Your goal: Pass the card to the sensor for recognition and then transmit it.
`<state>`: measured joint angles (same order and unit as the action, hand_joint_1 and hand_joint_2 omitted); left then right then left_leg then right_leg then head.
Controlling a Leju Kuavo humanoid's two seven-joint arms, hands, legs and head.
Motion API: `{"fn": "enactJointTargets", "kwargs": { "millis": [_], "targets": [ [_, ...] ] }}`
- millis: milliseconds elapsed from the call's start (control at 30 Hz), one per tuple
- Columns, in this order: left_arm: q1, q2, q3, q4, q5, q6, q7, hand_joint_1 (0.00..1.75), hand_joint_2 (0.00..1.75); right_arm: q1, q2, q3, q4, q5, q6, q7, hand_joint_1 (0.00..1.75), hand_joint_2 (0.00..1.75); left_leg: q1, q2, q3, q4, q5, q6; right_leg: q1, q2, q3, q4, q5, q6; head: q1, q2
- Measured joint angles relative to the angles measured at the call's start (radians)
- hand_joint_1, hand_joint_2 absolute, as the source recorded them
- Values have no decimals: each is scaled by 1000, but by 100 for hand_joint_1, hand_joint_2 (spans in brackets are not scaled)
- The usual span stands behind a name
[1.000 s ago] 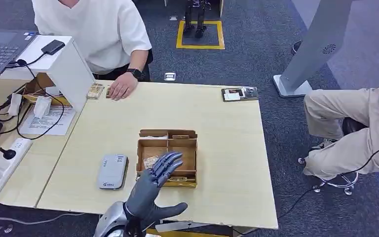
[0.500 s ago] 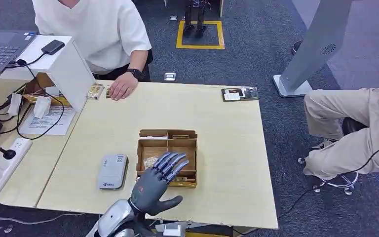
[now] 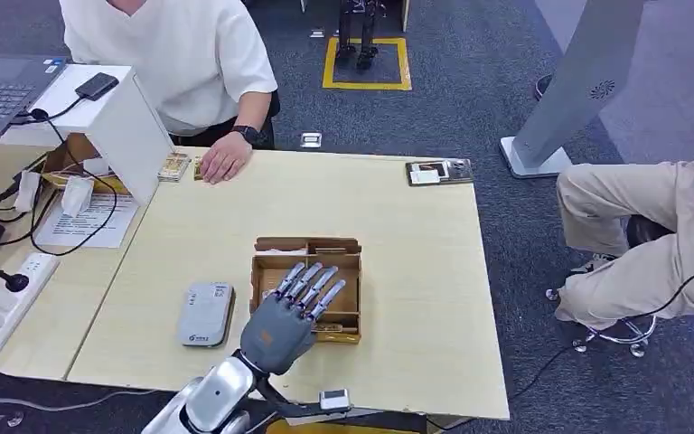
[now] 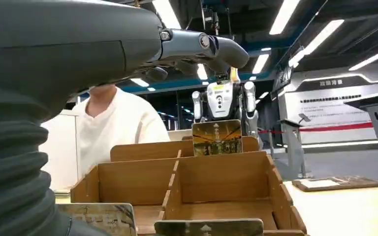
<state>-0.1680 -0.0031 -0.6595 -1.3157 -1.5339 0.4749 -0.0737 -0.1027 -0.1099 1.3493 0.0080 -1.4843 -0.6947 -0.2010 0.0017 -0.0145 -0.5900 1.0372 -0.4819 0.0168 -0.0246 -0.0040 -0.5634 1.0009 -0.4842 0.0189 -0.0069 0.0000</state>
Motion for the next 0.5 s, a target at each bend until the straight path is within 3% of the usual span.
{"fn": "enactJointTargets", "kwargs": {
  "millis": [500],
  "targets": [
    [-93, 49, -105, 0, -14, -43, 238, 0, 175, 6, 0, 0, 0, -42, 0, -8, 0, 175, 0, 0, 0, 0, 0, 0, 0, 0, 0, 0, 0, 0, 0, 0]
  ]
}}
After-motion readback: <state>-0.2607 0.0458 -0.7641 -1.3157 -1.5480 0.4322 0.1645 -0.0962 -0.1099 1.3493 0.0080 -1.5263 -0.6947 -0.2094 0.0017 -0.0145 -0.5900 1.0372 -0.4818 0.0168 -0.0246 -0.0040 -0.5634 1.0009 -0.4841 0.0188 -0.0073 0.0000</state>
